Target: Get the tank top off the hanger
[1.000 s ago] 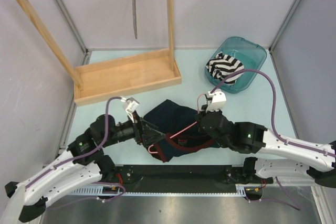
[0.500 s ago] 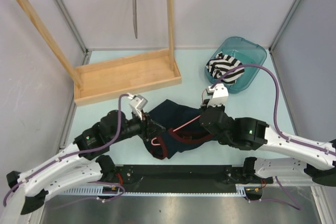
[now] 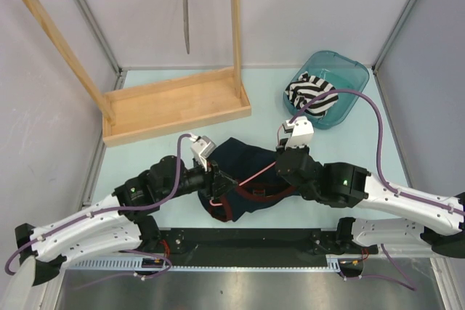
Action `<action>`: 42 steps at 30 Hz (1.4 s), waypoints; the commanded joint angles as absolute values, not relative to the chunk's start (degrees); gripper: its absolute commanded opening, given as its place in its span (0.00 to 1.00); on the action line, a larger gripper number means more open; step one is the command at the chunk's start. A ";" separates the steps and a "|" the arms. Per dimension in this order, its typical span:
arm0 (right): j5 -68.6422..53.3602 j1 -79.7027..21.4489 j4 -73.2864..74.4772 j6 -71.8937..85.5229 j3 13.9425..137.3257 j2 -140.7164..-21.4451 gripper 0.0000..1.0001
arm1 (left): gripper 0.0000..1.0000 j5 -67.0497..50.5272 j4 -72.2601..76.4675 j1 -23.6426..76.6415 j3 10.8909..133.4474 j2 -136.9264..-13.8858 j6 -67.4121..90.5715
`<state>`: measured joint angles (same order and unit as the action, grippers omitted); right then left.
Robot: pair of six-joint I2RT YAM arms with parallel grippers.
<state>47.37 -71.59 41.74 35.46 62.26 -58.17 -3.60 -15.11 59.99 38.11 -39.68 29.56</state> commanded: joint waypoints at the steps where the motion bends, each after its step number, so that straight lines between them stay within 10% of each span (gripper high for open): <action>1: 48.17 -71.10 40.17 35.33 62.31 -58.01 0.00 | 0.34 -3.69 -12.22 60.73 37.44 -40.52 29.71; 29: 46.67 -70.66 40.17 36.47 60.65 -55.02 0.00 | 0.32 -8.97 -8.61 61.17 35.86 -41.22 32.17; 36: 46.23 -70.58 39.90 36.56 60.29 -55.55 0.00 | 0.15 -6.95 -8.88 61.35 35.60 -39.47 32.26; 42: 45.70 -70.49 40.25 37.26 59.59 -55.72 0.00 | 0.29 -6.85 -8.88 61.35 35.95 -37.97 32.17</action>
